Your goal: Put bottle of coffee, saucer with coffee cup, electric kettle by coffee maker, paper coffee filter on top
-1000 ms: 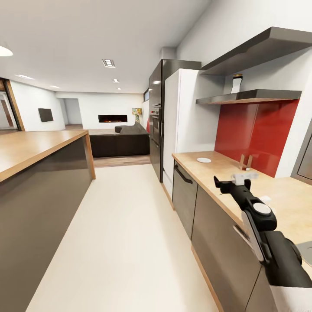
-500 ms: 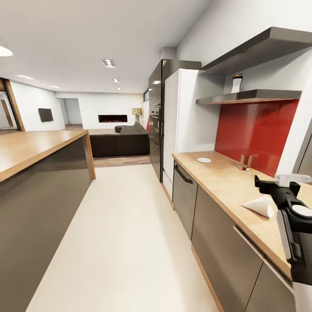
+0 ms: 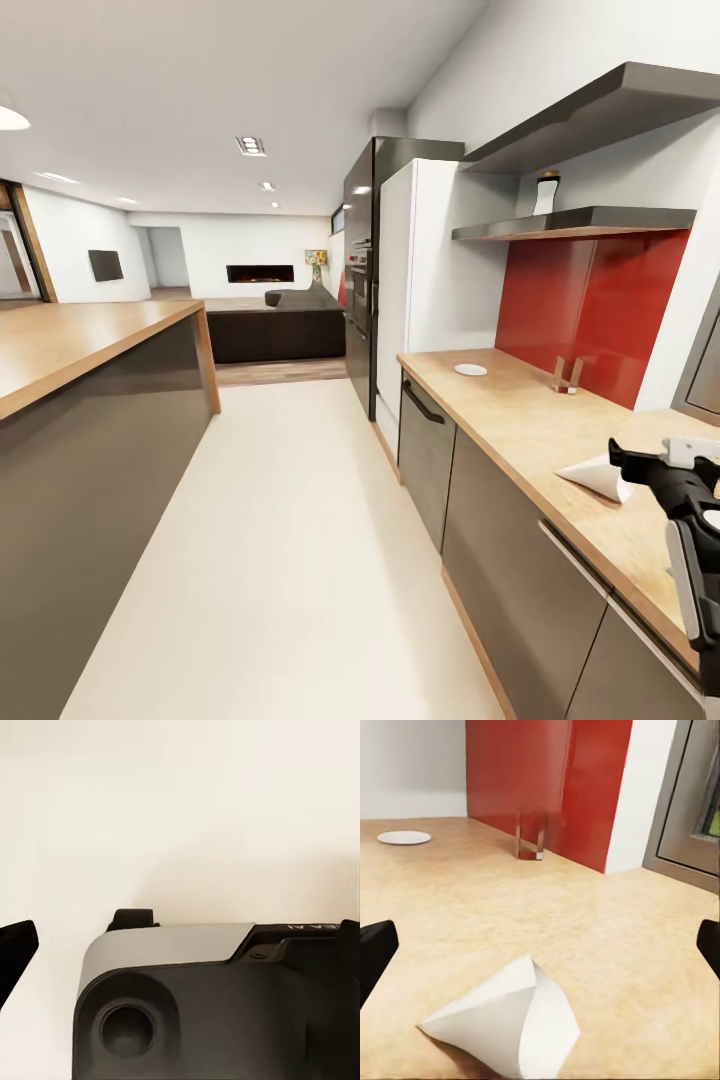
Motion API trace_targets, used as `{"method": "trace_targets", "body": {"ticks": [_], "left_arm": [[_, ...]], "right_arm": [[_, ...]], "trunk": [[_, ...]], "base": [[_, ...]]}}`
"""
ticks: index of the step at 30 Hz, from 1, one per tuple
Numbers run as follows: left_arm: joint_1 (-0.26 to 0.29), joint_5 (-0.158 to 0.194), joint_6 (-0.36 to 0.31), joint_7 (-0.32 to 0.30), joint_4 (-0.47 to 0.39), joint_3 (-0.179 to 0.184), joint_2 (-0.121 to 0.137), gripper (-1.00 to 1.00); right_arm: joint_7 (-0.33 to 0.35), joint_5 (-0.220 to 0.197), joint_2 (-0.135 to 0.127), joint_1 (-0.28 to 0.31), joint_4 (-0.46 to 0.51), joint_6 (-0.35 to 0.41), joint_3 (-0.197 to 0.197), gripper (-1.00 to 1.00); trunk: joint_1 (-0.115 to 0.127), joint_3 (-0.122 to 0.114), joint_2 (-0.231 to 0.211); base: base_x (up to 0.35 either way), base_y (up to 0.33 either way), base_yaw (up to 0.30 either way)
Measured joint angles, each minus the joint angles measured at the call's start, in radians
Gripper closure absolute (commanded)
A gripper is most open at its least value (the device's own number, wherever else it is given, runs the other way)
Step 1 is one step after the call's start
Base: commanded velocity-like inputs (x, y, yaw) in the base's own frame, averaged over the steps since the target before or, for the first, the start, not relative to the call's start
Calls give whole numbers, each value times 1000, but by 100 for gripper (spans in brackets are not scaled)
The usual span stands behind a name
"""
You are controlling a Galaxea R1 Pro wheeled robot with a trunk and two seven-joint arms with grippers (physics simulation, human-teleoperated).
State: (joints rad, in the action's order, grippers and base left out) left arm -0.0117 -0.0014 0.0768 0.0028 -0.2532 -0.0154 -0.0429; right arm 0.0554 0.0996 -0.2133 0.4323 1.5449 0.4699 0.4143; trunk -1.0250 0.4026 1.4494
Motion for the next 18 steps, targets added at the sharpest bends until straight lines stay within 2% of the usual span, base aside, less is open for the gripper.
{"method": "trace_targets", "body": {"ticks": [5, 9, 16, 18], "left_arm": [[0, 0, 2, 0, 0, 0, 0, -100], [0, 0, 3, 0, 0, 0, 0, -100], [0, 1, 3, 0, 0, 1, 0, -100], [0, 1, 3, 0, 0, 1, -1, -100]], "right_arm": [[56, 0, 1, -10, 0, 2, 1, -100], [76, 0, 1, -14, 0, 3, 1, -100], [85, 0, 3, -18, -10, 4, 1, -100], [85, 0, 4, -20, -46, 3, 1, -100]], "trunk": [[0, 0, 0], [0, 0, 0], [0, 0, 0], [0, 0, 0]], "base": [[0, 0, 0], [0, 0, 0], [0, 0, 0], [0, 0, 0]]}}
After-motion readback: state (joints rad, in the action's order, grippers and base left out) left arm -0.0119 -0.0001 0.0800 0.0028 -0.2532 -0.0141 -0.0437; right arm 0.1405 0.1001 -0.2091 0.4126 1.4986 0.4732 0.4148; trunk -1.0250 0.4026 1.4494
